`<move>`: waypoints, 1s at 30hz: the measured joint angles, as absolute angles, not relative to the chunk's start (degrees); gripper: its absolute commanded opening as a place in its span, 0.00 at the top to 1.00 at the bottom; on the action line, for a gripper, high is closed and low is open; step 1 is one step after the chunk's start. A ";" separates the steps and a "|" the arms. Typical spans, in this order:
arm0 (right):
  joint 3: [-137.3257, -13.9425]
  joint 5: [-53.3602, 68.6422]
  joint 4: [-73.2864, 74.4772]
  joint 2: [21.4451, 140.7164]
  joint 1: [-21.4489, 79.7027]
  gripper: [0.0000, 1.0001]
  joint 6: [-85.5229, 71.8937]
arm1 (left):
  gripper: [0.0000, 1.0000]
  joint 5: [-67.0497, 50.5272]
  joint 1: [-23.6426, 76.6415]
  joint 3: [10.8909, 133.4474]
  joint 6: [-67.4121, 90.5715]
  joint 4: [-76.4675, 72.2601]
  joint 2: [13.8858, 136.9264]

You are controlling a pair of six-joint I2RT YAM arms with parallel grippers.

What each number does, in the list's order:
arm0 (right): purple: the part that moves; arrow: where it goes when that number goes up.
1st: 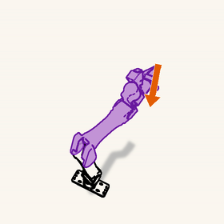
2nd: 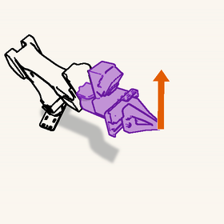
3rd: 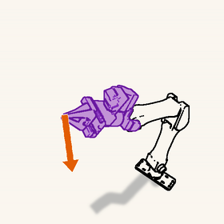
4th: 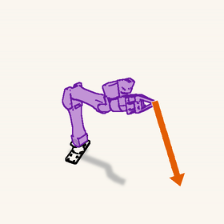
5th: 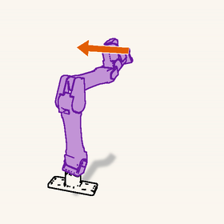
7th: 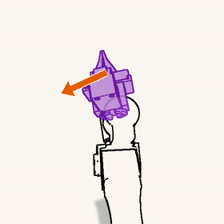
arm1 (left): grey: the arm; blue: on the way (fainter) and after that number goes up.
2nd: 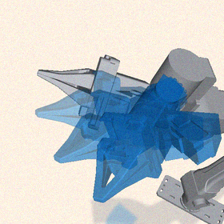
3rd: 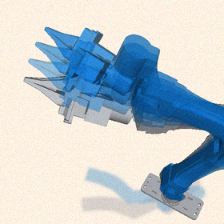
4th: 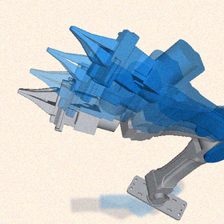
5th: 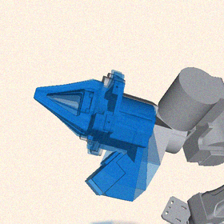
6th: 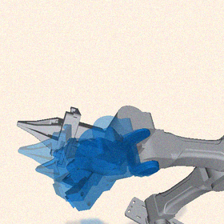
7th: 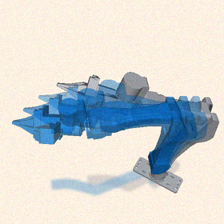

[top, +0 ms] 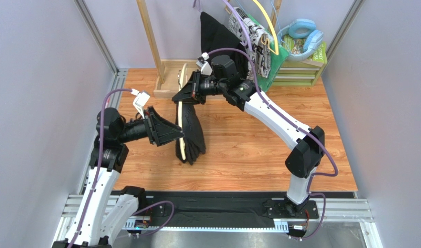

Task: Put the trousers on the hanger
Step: Pass the hanger from the right arm to the left

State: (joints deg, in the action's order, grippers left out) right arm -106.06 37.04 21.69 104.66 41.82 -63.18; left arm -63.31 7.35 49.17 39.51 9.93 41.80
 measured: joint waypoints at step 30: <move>-109.16 37.89 18.41 105.89 41.54 1.00 -66.63 | 0.38 -59.66 -1.32 49.32 44.34 8.40 45.52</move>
State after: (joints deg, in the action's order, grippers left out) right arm -109.16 37.89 18.41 105.89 41.54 -66.63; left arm -59.66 -1.32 49.32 44.34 8.40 45.52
